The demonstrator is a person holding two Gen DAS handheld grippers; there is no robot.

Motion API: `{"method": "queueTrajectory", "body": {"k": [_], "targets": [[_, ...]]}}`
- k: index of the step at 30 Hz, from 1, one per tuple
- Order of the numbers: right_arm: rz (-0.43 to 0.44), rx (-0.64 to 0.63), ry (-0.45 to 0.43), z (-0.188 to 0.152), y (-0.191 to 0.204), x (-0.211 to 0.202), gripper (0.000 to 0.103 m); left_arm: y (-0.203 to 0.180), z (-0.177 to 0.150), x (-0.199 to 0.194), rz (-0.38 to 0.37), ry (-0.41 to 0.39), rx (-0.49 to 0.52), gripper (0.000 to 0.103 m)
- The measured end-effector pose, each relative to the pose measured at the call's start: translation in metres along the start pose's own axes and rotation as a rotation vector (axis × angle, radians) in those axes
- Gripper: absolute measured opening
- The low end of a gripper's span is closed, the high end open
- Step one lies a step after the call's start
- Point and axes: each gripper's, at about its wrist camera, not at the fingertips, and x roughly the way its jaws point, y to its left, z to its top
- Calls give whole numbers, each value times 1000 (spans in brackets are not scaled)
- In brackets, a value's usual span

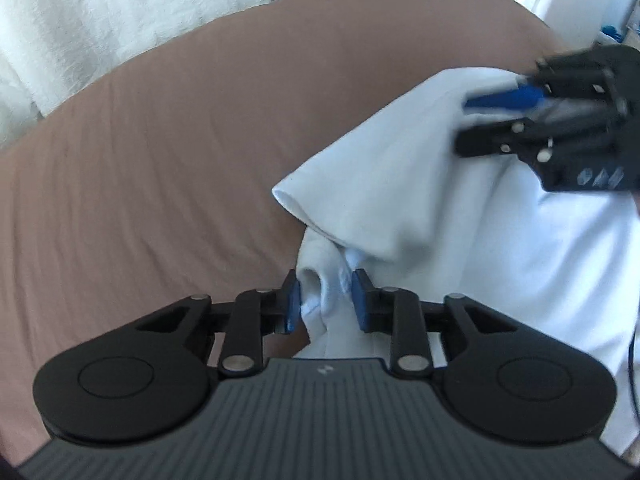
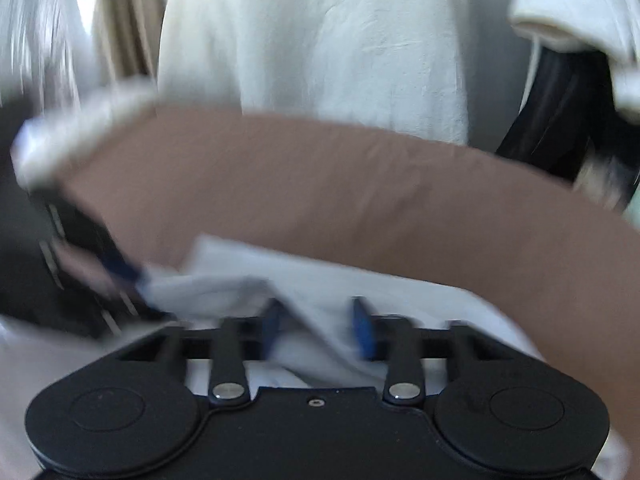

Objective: Fold clothes

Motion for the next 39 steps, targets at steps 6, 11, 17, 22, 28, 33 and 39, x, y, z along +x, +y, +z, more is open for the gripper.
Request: {"method": "queueTrajectory", "body": {"k": [6,11,17,22,28,33,39], "targets": [[-218,140,-154,-1,-38,-36,3,37,4,9,-174,14,-282,67],[-501,363,-322,-17,-107,-93,3,25,1,7,-145,-6,-204,73],[-662,676,-248,-64,-185,-113,15,4,1,-2,-25,-59,-57,11],[-416,883,-245,-92,-207,-111,73,15,-3,-2,-39,-60,-190,10],[433,991,-242,-108,-180,-95,72,5,-8,0,26,-73,-150,10],[474,826,-75,-70,-126,-74,72,-8,-4,8,83,-43,-81,15],[213,811,36,-60,-104,-64,72,-20,-8,8,122,-83,-56,13]]}}
